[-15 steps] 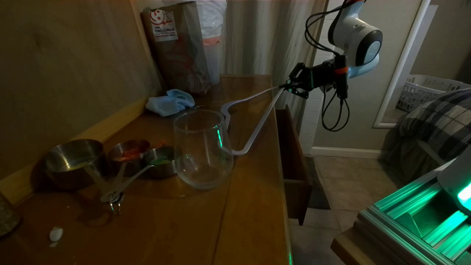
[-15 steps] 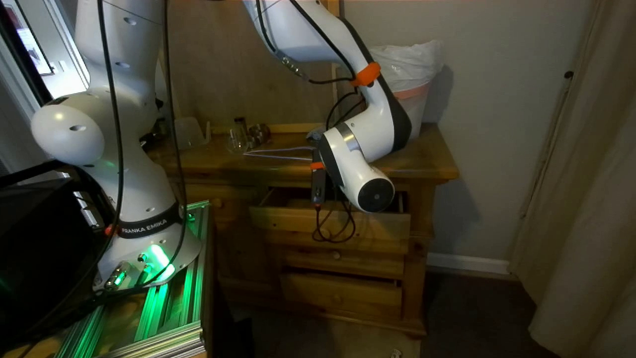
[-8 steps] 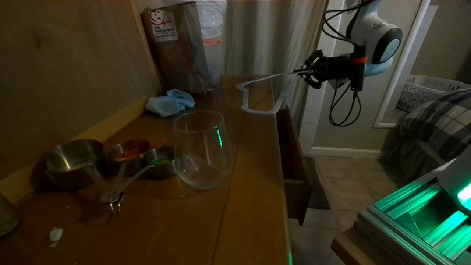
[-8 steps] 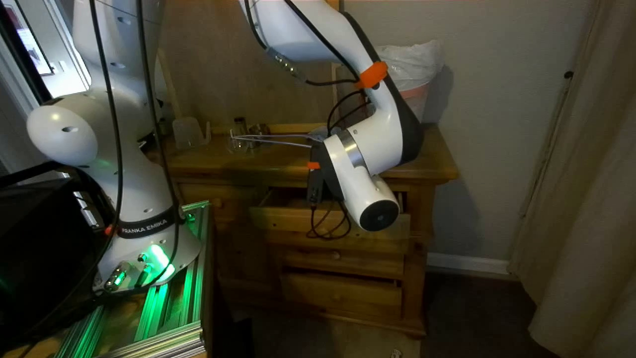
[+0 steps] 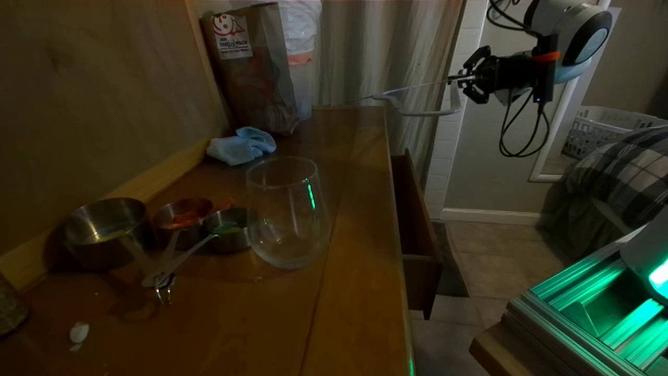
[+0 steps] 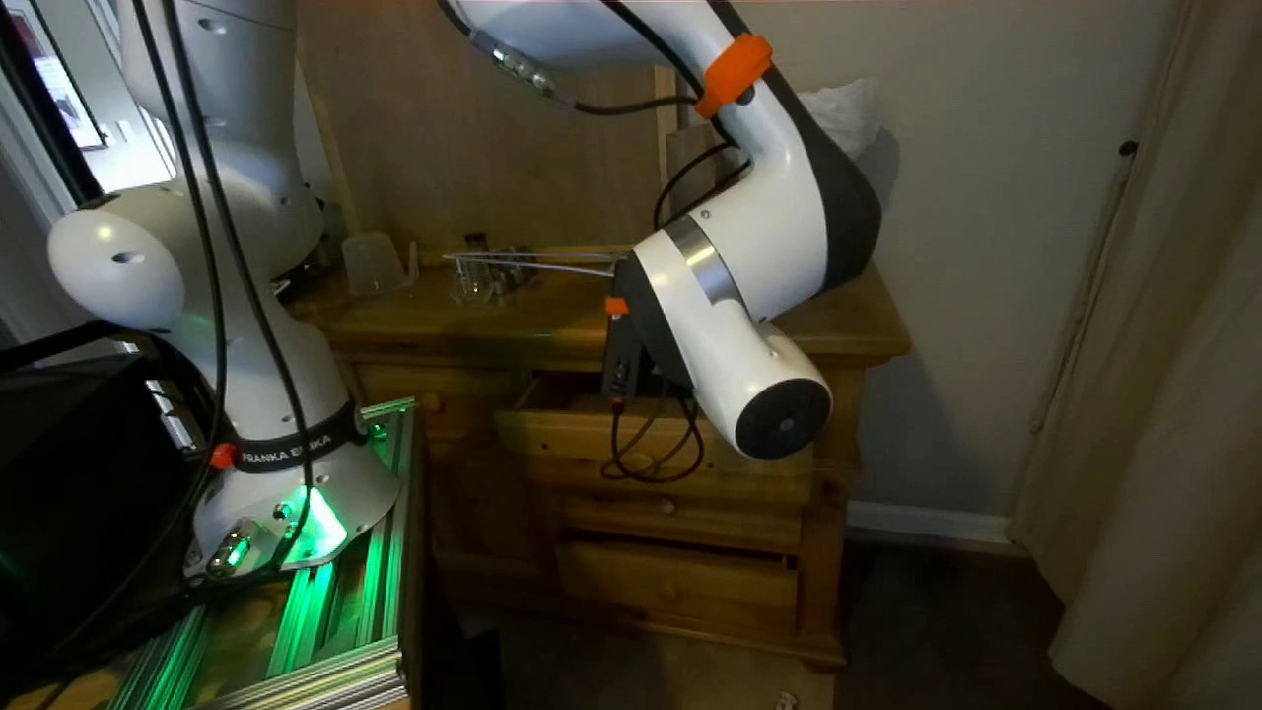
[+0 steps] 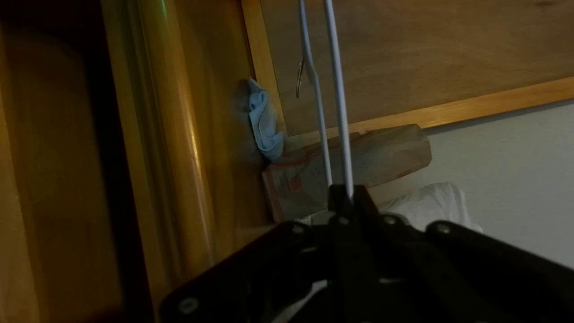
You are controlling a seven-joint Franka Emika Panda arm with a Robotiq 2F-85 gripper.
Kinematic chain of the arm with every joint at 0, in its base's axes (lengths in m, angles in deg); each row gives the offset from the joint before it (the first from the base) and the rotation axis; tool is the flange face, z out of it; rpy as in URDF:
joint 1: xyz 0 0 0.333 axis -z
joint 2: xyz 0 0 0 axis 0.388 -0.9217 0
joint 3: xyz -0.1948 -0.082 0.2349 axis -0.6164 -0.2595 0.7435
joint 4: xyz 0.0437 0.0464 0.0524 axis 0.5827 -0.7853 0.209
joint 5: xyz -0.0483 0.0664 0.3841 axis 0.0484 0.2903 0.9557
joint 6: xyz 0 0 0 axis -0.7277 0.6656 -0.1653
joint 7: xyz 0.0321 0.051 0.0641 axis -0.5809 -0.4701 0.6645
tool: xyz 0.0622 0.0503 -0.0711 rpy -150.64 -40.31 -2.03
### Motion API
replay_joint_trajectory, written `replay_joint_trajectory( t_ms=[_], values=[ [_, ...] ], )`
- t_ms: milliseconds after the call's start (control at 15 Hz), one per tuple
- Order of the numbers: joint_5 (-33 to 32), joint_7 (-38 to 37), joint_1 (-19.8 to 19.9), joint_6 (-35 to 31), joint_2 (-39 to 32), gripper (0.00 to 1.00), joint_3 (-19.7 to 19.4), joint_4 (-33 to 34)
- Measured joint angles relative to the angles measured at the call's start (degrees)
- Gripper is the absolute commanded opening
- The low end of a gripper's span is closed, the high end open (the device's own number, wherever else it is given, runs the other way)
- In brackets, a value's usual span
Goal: Put the hanger in the open drawer and close the drawer
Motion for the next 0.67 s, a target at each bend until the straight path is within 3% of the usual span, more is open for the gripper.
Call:
replay_joint_trajectory(
  t_ms=[333,667],
  values=[
    [-5.77,-6.70,1.80,-0.90,6.65,0.01,-3.95,0.09],
    [-9.55,-11.53,2.85,-6.97,10.36,0.01,-5.28,0.12]
  ],
)
